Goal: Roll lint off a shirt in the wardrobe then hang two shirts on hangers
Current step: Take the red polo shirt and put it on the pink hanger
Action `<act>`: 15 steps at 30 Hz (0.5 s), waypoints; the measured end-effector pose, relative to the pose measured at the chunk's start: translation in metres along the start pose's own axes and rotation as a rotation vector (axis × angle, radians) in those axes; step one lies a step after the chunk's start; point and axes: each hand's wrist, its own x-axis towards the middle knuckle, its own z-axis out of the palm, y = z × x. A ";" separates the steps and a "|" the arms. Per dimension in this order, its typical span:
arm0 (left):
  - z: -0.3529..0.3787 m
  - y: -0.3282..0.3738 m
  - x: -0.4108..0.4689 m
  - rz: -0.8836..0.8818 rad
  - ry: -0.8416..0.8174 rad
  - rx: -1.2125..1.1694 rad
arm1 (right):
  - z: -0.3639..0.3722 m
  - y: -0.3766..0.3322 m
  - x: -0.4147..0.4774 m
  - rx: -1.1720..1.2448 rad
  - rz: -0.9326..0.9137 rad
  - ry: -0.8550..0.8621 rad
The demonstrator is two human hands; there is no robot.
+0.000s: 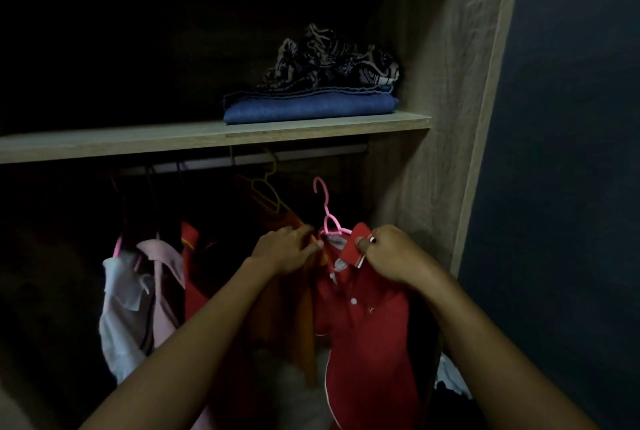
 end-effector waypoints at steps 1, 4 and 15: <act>-0.001 0.001 0.000 -0.020 0.038 0.003 | 0.001 0.001 0.002 -0.007 0.002 0.021; -0.006 -0.003 -0.004 -0.104 0.100 0.056 | 0.008 0.000 0.005 -0.029 0.017 0.076; -0.023 -0.022 -0.050 -0.090 0.082 -0.058 | 0.028 -0.042 0.029 0.061 -0.036 0.266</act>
